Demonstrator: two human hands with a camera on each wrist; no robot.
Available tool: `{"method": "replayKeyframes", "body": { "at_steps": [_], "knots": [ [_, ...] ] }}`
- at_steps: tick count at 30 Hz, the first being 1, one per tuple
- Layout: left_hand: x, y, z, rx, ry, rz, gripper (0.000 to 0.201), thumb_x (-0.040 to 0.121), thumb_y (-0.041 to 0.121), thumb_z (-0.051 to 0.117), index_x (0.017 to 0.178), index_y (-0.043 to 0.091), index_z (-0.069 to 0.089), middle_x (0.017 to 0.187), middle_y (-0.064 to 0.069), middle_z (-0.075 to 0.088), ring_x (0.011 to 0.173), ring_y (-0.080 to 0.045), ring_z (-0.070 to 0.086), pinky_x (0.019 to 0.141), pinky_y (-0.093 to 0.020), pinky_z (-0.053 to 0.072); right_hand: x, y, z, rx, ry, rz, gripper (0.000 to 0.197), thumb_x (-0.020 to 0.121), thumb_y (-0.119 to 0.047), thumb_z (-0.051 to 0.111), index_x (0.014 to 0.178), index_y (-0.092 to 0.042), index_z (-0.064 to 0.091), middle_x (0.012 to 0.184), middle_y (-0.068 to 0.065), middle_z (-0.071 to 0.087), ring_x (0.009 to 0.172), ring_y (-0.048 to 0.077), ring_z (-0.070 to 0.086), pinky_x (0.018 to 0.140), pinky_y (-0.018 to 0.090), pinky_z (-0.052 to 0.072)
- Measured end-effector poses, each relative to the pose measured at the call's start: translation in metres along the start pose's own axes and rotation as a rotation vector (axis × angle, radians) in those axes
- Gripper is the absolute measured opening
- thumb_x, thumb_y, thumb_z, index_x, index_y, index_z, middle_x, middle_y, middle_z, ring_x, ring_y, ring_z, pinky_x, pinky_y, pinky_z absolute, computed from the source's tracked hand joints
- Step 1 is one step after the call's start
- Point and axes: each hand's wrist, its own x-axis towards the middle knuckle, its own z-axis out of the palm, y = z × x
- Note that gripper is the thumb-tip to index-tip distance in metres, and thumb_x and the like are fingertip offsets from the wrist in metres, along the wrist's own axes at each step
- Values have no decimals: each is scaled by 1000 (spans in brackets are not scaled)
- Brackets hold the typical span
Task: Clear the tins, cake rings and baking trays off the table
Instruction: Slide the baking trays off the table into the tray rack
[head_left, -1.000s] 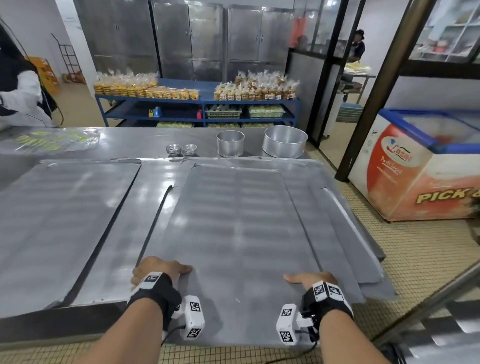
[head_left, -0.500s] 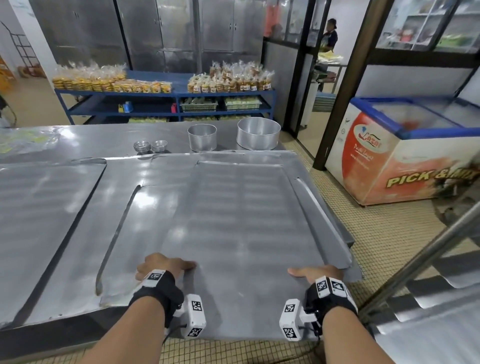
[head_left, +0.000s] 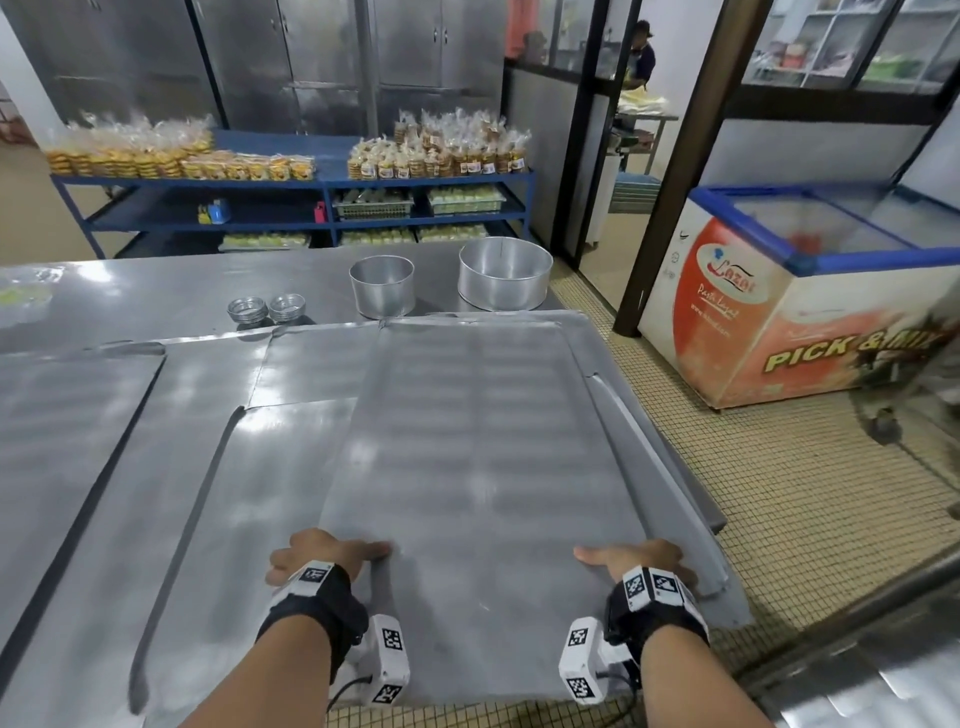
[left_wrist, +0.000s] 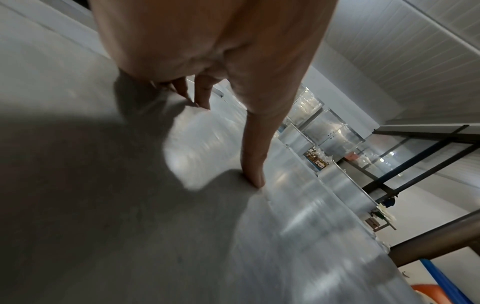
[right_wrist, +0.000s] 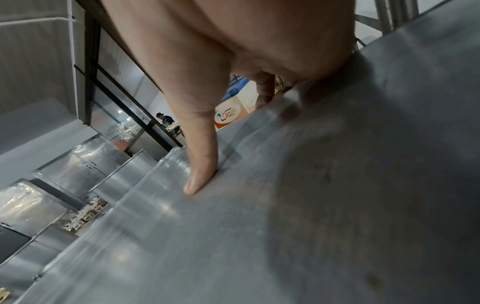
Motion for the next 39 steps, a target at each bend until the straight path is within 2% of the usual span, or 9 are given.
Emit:
{"method": "replayKeyframes", "body": {
  "at_steps": [8, 12, 14, 18, 21, 27, 33, 36, 39],
  "knots": [
    [13, 14, 17, 124, 3, -52, 116, 36, 71, 87, 128, 8, 55, 123, -17, 45, 117, -36, 48, 97, -41, 45, 15, -12, 6, -57, 10, 13, 123, 45, -41, 99, 140, -5, 31, 146, 26, 31, 137, 46, 32, 109, 56, 34],
    [12, 15, 20, 71, 2, -84, 117, 41, 65, 91, 132, 6, 48, 129, -18, 46, 121, -37, 47, 99, -43, 45, 19, -14, 1, -110, -23, -43, 140, 45, -45, 98, 153, -10, 15, 154, 24, 21, 144, 44, 23, 112, 58, 31],
    [15, 14, 22, 8, -31, -83, 123, 34, 63, 92, 132, 4, 47, 129, -19, 51, 120, -39, 52, 100, -46, 48, 22, -15, 0, -137, -28, -80, 143, 45, -47, 98, 155, -13, 11, 156, 22, 19, 145, 43, 20, 113, 58, 31],
    [33, 8, 31, -31, -21, -76, 130, 7, 65, 85, 122, 8, 60, 119, -16, 62, 108, -38, 61, 95, -48, 54, 25, -11, 1, -136, -40, -104, 136, 50, -42, 98, 154, -16, 14, 157, 23, 13, 146, 46, 13, 112, 61, 27],
    [30, 8, 35, -38, -4, -74, 129, 3, 66, 83, 116, 8, 64, 113, -14, 64, 100, -37, 64, 91, -47, 57, 28, -9, -3, -119, -50, -129, 128, 52, -40, 97, 150, -12, 21, 152, 24, 21, 141, 47, 25, 107, 59, 36],
    [0, 10, 26, 43, -20, -60, 116, 30, 65, 90, 124, 5, 60, 119, -16, 57, 107, -36, 61, 96, -46, 53, 35, -8, -8, -89, -68, -152, 135, 49, -40, 98, 153, -13, 15, 154, 24, 23, 141, 47, 29, 108, 60, 37],
    [25, 4, 36, -42, -12, -70, 131, 0, 73, 79, 112, 7, 59, 102, -13, 65, 89, -36, 65, 83, -48, 59, 42, -8, -1, -78, -89, -167, 131, 34, -47, 98, 142, -22, 28, 146, 21, 32, 132, 50, 39, 100, 64, 44],
    [5, 10, 23, -47, -35, -42, 118, 23, 59, 96, 118, 5, 51, 109, -16, 64, 95, -40, 65, 84, -50, 58, 41, -5, -1, -69, -83, -194, 123, 35, -49, 97, 138, -24, 32, 144, 19, 34, 130, 49, 40, 98, 64, 45],
    [-11, 13, 12, -41, -64, -43, 105, 40, 45, 100, 124, 4, 52, 116, -20, 64, 98, -43, 65, 84, -50, 58, 39, -5, -3, -50, -80, -195, 118, 41, -45, 97, 135, -19, 32, 144, 21, 34, 132, 50, 38, 100, 64, 43]
  ]
}}
